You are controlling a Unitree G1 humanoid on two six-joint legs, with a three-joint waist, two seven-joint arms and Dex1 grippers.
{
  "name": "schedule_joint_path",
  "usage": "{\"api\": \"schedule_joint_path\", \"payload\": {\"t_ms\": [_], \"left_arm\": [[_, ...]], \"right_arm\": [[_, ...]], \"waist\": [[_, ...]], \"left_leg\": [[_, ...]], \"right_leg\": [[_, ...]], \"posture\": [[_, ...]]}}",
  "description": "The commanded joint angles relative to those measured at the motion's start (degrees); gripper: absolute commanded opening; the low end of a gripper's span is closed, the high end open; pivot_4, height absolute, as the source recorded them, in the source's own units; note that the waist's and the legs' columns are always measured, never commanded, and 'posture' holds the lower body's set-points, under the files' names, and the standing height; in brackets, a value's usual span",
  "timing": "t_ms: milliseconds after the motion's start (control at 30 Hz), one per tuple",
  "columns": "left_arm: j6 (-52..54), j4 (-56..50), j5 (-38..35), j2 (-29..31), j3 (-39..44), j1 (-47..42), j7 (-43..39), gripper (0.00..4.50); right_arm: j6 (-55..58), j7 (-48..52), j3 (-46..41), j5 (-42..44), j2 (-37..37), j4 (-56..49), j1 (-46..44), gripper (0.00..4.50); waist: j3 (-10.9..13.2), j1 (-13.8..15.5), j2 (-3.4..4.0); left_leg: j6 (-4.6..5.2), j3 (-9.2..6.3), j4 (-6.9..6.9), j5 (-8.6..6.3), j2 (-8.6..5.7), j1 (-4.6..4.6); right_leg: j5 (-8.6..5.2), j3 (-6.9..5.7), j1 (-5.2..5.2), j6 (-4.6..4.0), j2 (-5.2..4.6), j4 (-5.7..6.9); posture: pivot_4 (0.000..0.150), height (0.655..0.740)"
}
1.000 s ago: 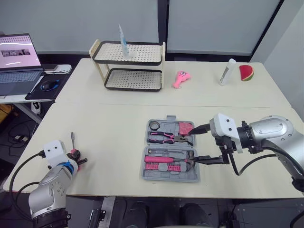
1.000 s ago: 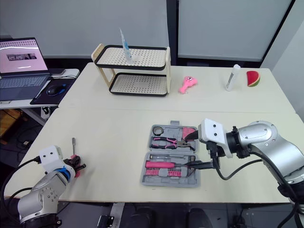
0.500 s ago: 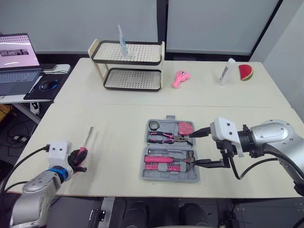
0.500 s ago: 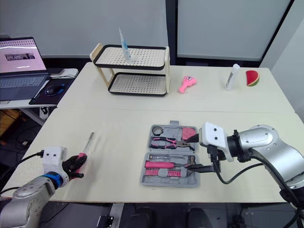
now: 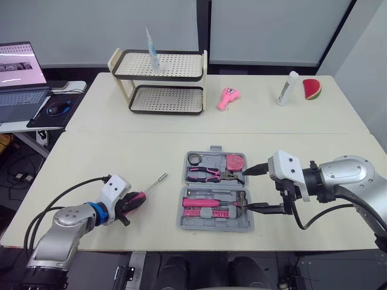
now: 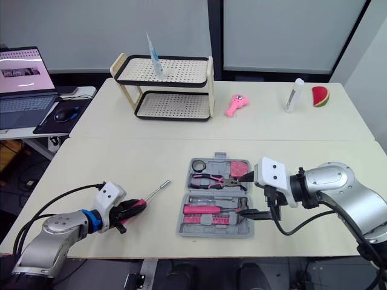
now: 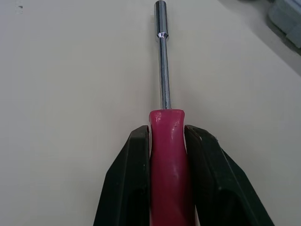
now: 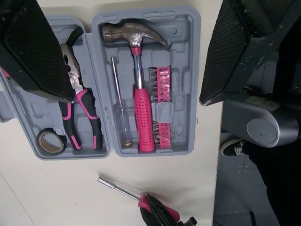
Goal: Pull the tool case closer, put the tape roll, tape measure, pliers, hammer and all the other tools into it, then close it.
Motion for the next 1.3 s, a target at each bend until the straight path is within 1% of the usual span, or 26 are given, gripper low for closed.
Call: {"api": "schedule_joint_path", "payload": {"t_ms": [33,133,200,267,400,500,533,700,833,967,1167,1233,1300], "left_arm": [[-1.56,0.96,1.20,-0.91,-0.84,-1.21,0.37,0.75],[-2.30,2.25,1.56,-1.38,-1.27,-1.18,-0.35,0.75],[-1.34,2.30,1.21,-1.25,-0.93,-0.94,-0.50,1.49],[-1.03,1.16,-0.21,-0.78,0.39,-0.52,-1.44,2.03],[-0.27,-1.55,-3.67,0.85,3.85,0.52,-3.78,3.32],[-1.71,-1.41,-4.54,1.81,5.35,0.73,-5.42,4.26],[-2.33,-1.18,-4.70,1.85,5.58,0.57,-5.95,4.48],[-4.80,0.30,-5.25,1.04,4.82,-0.56,-8.66,4.48],[-9.59,6.90,-0.37,-0.32,2.59,-3.08,-6.27,4.48],[-10.14,10.03,0.59,-0.87,1.58,-3.94,-6.20,4.48],[-9.69,10.57,1.37,-1.41,0.14,-4.63,-6.20,4.48],[-9.24,10.35,1.73,-1.52,-0.21,-4.73,-5.91,4.08],[-8.70,10.15,2.04,-1.60,-0.54,-4.77,-5.84,3.56]], "right_arm": [[0.11,-0.70,-1.12,-0.22,-0.47,-2.21,0.19,4.50],[0.06,-1.00,-0.86,-0.58,-0.44,-2.30,0.28,4.50],[-0.04,-1.04,-0.88,-0.70,-0.55,-2.39,0.53,4.50],[-0.10,-1.17,-1.10,-0.72,-0.64,-2.57,0.87,4.50],[0.02,-1.61,-1.80,-0.68,-0.60,-3.20,1.69,4.50],[0.19,-2.28,-2.10,-0.59,-0.42,-3.77,2.28,4.50],[0.24,-2.51,-2.13,-0.56,-0.36,-3.94,2.43,4.50],[0.67,-3.78,-2.07,-0.43,0.29,-4.85,2.97,4.50],[0.70,-4.73,-1.78,-0.71,0.78,-5.53,3.60,4.50],[0.86,-5.25,-1.87,-0.63,0.85,-5.79,3.84,4.50],[1.38,-5.86,-1.72,-0.32,1.02,-6.14,3.22,4.50],[1.58,-5.85,-1.74,-0.21,0.96,-6.17,2.96,4.50],[1.75,-5.75,-1.80,-0.16,0.89,-6.13,2.72,4.50]], "waist": [[0.00,0.04,0.00],[0.00,0.10,-0.01],[0.00,0.09,0.00],[-0.01,0.08,0.00],[0.00,0.05,0.00],[0.00,0.07,0.00],[0.00,0.07,0.00],[0.00,0.08,0.00],[-0.01,0.09,0.00],[-0.01,0.02,-0.01],[-0.01,0.05,-0.01],[-0.01,0.05,-0.01],[-0.01,0.05,-0.01]], "left_leg": [[0.00,-0.02,0.02,0.00,0.00,-0.02],[0.00,-0.02,0.06,0.00,-0.01,-0.02],[0.00,-0.02,0.06,0.00,-0.01,-0.01],[0.00,-0.02,0.05,0.00,-0.01,-0.01],[0.00,-0.04,0.06,0.00,0.00,-0.01],[0.00,-0.05,0.05,0.01,0.00,-0.02],[0.00,-0.05,0.05,0.01,0.00,-0.02],[0.00,-0.04,0.06,0.01,-0.01,-0.02],[0.00,-0.04,0.07,0.01,-0.01,0.00],[0.01,-0.03,0.07,0.01,-0.01,-0.02],[0.01,-0.06,0.08,0.01,0.00,-0.01],[0.01,-0.06,0.09,0.01,0.00,0.00],[0.01,-0.05,0.09,0.01,0.00,0.00]], "right_leg": [[0.00,-0.02,0.00,0.00,0.00,0.00],[0.00,-0.02,0.02,0.01,-0.01,0.00],[0.00,-0.01,0.02,0.00,-0.01,0.00],[0.00,-0.01,0.02,0.00,-0.01,0.01],[0.00,-0.02,0.01,0.00,0.00,0.03],[0.00,-0.02,0.00,0.00,0.00,0.03],[0.00,-0.02,0.01,0.00,-0.01,0.03],[0.00,-0.02,0.02,0.00,-0.01,0.02],[0.00,-0.04,0.03,0.01,0.00,0.04],[0.00,-0.05,0.01,0.01,0.04,0.04],[0.00,-0.05,0.02,0.00,0.05,0.07],[0.00,-0.04,0.03,0.01,0.05,0.07],[0.00,-0.05,0.03,0.01,0.05,0.07]], "posture": [[0.150,0.7290],[0.150,0.7290],[0.150,0.7290],[0.150,0.7290],[0.150,0.7290],[0.150,0.7290],[0.150,0.7290],[0.150,0.7290],[0.150,0.7290],[0.150,0.7290],[0.150,0.7290],[0.150,0.7290],[0.150,0.7290]]}}
